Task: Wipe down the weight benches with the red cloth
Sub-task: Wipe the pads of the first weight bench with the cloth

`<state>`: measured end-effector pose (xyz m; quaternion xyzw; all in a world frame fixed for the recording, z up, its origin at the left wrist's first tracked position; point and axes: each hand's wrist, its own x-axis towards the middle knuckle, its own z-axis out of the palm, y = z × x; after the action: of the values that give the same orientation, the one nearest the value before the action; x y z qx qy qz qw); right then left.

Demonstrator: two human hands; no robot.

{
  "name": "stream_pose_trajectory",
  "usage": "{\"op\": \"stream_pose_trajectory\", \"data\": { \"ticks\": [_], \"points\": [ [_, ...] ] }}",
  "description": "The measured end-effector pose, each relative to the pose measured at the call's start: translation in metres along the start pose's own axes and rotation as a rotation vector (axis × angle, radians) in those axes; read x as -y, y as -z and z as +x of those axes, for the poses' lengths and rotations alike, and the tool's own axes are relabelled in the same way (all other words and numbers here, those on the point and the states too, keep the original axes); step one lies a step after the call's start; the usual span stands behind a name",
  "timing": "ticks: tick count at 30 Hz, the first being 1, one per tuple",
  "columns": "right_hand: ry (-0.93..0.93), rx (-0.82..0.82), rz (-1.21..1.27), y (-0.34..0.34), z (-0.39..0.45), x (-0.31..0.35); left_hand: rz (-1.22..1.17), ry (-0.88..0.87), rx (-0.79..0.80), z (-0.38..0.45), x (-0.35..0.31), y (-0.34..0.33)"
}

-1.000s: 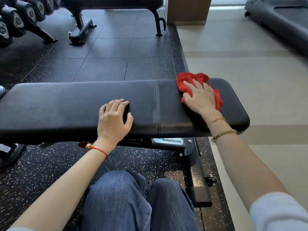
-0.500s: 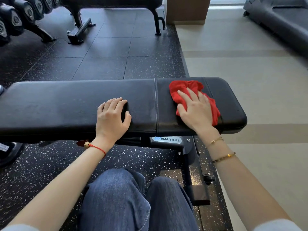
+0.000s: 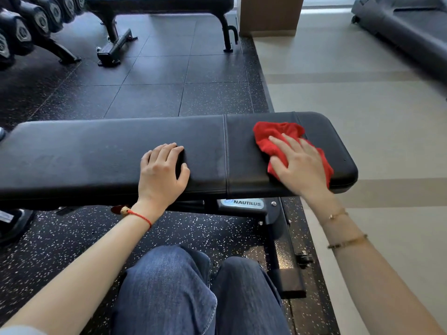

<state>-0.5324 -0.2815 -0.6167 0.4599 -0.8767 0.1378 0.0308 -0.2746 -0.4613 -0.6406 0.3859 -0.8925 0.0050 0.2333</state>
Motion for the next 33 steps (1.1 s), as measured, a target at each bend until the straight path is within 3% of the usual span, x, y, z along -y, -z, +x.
{"op": "stream_pose_trajectory", "data": {
  "ticks": [3,8,13,18,21,27,33],
  "points": [
    [-0.052,0.079,-0.005,-0.003,0.035,0.024,0.009,0.002,0.017,0.001,-0.002,0.002],
    [0.247,0.144,0.048,-0.021,0.016,0.102,-0.016,0.011,0.011,0.001,-0.001,0.003],
    [0.283,0.093,0.103,-0.015,0.003,0.065,-0.042,0.003,0.012,0.0,0.001,0.003],
    [0.058,0.105,-0.012,-0.008,0.069,0.022,-0.02,0.004,0.021,0.0,0.0,0.003],
    [-0.036,0.146,-0.009,-0.01,0.101,0.034,-0.013,0.008,0.032,0.001,-0.002,0.003],
    [0.208,0.167,0.046,-0.019,0.07,0.088,0.0,0.012,0.05,0.002,-0.001,0.005],
    [0.251,0.093,0.094,-0.005,0.01,0.04,-0.002,0.006,0.084,0.004,-0.004,0.008]
  ]
}}
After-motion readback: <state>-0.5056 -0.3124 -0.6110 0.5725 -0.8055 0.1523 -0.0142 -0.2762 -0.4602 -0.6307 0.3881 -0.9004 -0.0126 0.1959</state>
